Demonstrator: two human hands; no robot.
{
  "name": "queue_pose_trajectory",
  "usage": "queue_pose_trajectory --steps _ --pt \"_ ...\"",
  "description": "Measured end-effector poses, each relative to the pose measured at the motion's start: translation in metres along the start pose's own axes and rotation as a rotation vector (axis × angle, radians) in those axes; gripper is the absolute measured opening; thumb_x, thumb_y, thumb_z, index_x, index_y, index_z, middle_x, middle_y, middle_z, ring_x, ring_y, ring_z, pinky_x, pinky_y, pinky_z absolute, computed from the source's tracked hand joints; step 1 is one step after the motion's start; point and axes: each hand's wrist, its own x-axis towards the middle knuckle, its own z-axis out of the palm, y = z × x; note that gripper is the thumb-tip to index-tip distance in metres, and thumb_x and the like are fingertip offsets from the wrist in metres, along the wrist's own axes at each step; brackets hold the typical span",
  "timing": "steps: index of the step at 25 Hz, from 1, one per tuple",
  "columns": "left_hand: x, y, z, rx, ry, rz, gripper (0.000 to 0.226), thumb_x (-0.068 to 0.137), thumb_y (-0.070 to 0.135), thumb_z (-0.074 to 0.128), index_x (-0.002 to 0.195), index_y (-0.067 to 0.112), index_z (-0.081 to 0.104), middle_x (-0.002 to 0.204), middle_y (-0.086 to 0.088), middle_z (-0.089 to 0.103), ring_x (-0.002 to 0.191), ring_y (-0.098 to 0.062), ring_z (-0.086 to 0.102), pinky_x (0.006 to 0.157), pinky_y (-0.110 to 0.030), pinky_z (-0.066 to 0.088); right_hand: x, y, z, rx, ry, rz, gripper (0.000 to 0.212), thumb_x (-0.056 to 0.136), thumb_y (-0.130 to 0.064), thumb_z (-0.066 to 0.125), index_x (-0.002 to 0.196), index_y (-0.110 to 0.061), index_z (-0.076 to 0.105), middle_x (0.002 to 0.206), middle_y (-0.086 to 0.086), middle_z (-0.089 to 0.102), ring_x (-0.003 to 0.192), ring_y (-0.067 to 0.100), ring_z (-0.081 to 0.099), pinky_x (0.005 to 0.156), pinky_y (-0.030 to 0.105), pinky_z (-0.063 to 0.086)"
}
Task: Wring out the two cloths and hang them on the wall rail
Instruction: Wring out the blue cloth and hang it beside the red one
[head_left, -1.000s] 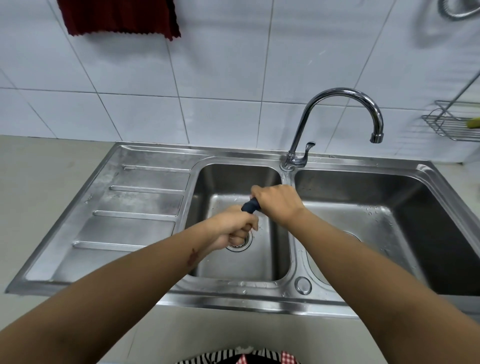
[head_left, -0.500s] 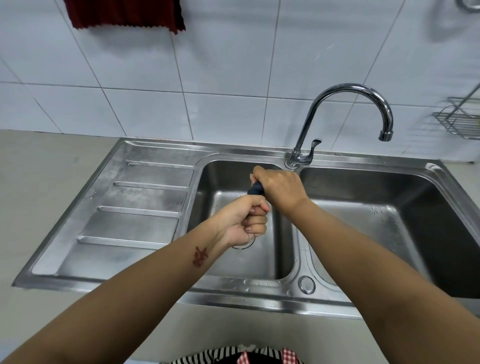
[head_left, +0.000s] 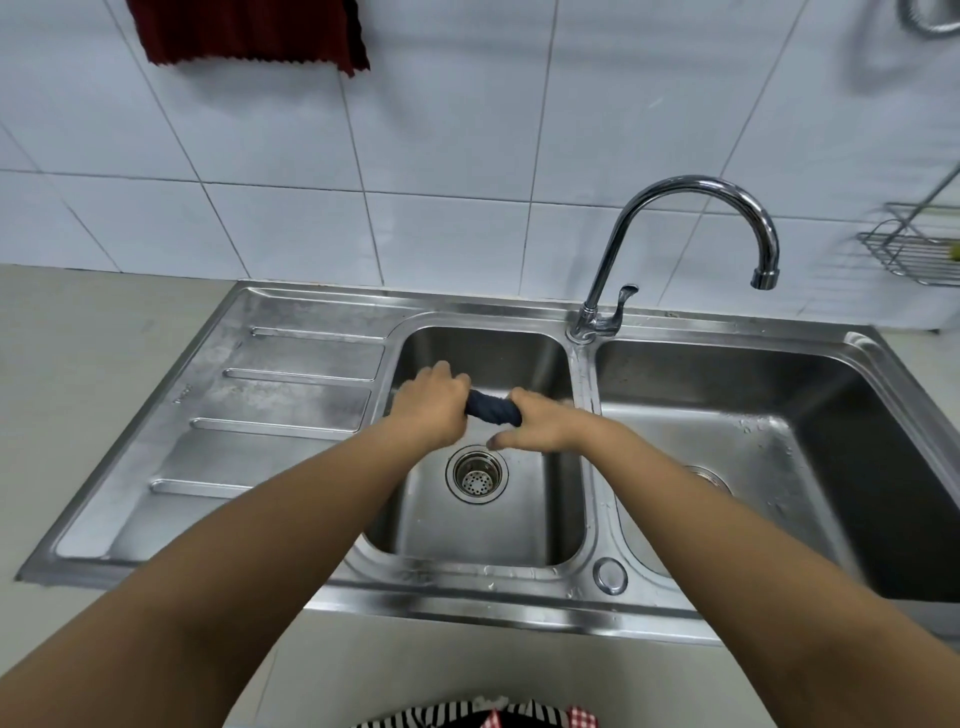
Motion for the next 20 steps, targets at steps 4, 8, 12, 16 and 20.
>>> queue_pose_trajectory --steps 4,8,12,16,20 --pt "0.005 -0.013 -0.004 0.084 0.148 0.143 0.023 0.086 0.017 0.058 0.108 0.009 0.055 0.110 -0.012 0.051 0.102 -0.033 0.052 0.076 -0.042 0.045 -0.010 -0.004 -0.011 0.635 -0.273 0.097 0.040 0.093 -0.049 0.042 0.117 -0.018 0.051 0.076 0.001 0.042 0.059 0.011 0.042 0.066 0.030 0.047" --pt "0.006 -0.017 -0.017 0.135 0.315 0.290 0.023 0.081 0.008 0.056 0.105 0.008 0.054 0.106 -0.013 0.055 0.098 -0.033 0.051 0.072 -0.042 0.042 -0.019 0.005 -0.024 0.844 -0.390 0.038 0.035 0.098 -0.042 0.039 0.119 -0.020 0.056 0.096 0.003 0.053 0.071 0.014 0.054 0.083 0.041 0.052" --pt "0.003 -0.012 -0.030 0.090 0.421 0.451 0.028 0.071 -0.006 0.055 0.098 0.003 0.054 0.095 -0.016 0.061 0.089 -0.036 0.053 0.071 -0.049 0.045 -0.025 0.004 -0.028 1.144 -0.474 -0.079 0.033 0.084 -0.031 0.065 0.112 -0.014 0.059 0.106 0.009 0.064 0.095 0.026 0.066 0.099 0.050 0.048" --pt "0.002 -0.001 -0.038 -0.015 0.441 0.462 0.026 0.076 -0.002 0.058 0.099 0.006 0.050 0.093 -0.013 0.061 0.089 -0.035 0.054 0.069 -0.047 0.047 -0.032 -0.008 -0.022 1.295 -0.531 -0.131 0.033 0.076 -0.032 0.067 0.101 -0.013 0.055 0.078 0.006 0.068 0.063 0.017 0.066 0.061 0.029 0.057" --pt "0.008 -0.006 -0.047 0.002 0.417 0.471 0.027 0.080 0.015 0.065 0.101 0.011 0.049 0.094 -0.009 0.059 0.090 -0.031 0.055 0.061 -0.038 0.041 -0.034 -0.015 -0.019 1.308 -0.644 -0.164 0.028 0.080 -0.030 0.065 0.094 -0.012 0.049 0.059 -0.003 0.048 0.034 0.003 0.029 0.033 0.013 0.025"
